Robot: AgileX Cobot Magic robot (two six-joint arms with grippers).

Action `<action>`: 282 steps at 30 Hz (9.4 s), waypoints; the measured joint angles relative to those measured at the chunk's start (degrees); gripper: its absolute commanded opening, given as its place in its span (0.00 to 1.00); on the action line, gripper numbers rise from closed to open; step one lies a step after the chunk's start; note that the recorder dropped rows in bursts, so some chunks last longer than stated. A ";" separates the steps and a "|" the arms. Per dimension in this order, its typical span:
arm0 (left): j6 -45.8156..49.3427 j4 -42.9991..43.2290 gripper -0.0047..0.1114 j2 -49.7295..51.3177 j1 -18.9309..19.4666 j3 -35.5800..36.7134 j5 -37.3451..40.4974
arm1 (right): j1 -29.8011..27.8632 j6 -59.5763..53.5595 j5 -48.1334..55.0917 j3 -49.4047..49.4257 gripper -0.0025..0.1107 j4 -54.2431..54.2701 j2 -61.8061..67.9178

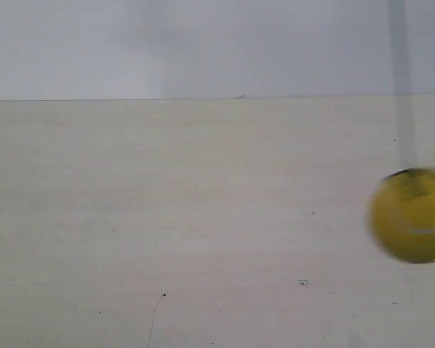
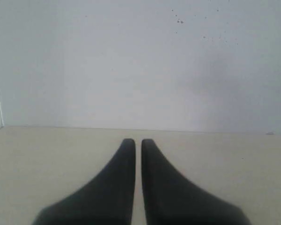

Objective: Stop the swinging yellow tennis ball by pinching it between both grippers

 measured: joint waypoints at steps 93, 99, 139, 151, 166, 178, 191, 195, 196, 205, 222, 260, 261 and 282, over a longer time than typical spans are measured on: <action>-45.59 70.31 0.08 84.44 -0.58 -36.23 -52.04 | 0.00 22.63 -69.11 -30.93 0.02 -52.22 86.26; -46.32 74.41 0.08 85.42 -0.58 -36.71 -52.98 | 0.00 24.76 -69.95 -31.73 0.02 -56.93 87.14; -47.61 83.05 0.08 90.54 -5.50 -39.64 -64.86 | 0.00 24.30 -81.43 -31.95 0.02 -60.32 93.03; -47.85 83.18 0.08 90.54 -5.72 -39.64 -63.57 | 0.00 22.41 -81.65 -31.95 0.02 -58.95 93.03; -48.64 83.85 0.08 93.49 -5.72 -39.77 -65.50 | 0.00 23.97 -83.14 -31.95 0.02 -59.98 93.03; -49.46 85.28 0.08 93.89 -5.72 -41.04 -69.71 | 0.90 24.58 -87.42 -31.95 0.02 -61.12 93.03; -49.80 86.62 0.08 93.89 -9.11 -41.42 -65.37 | 6.76 25.10 -76.77 -36.41 0.02 -61.66 93.03; -49.80 86.62 0.08 93.89 -9.11 -41.42 -64.65 | 6.76 25.10 -76.55 -36.41 0.02 -61.20 93.03; -49.80 86.62 0.08 93.89 -9.11 -41.42 -64.65 | 6.76 25.00 -76.55 -36.41 0.02 -61.20 93.03; -49.90 86.74 0.08 93.89 -9.11 -41.42 -64.65 | 6.76 23.56 -73.14 -36.41 0.02 -59.84 93.03; -49.90 87.50 0.08 95.94 -9.11 -41.51 -66.34 | 6.85 21.05 -77.93 -36.52 0.02 -57.66 99.04; -47.48 85.46 0.08 95.94 -9.11 -42.10 -67.25 | 6.85 21.51 -83.81 -41.28 0.02 -56.89 99.26; -47.48 85.34 0.08 95.94 -9.11 -42.10 -67.25 | 6.85 22.79 -83.81 -42.44 0.02 -57.96 99.76; -47.35 85.37 0.08 97.97 -9.11 -43.09 -67.37 | 6.85 26.76 -87.85 -45.67 0.02 -62.10 105.82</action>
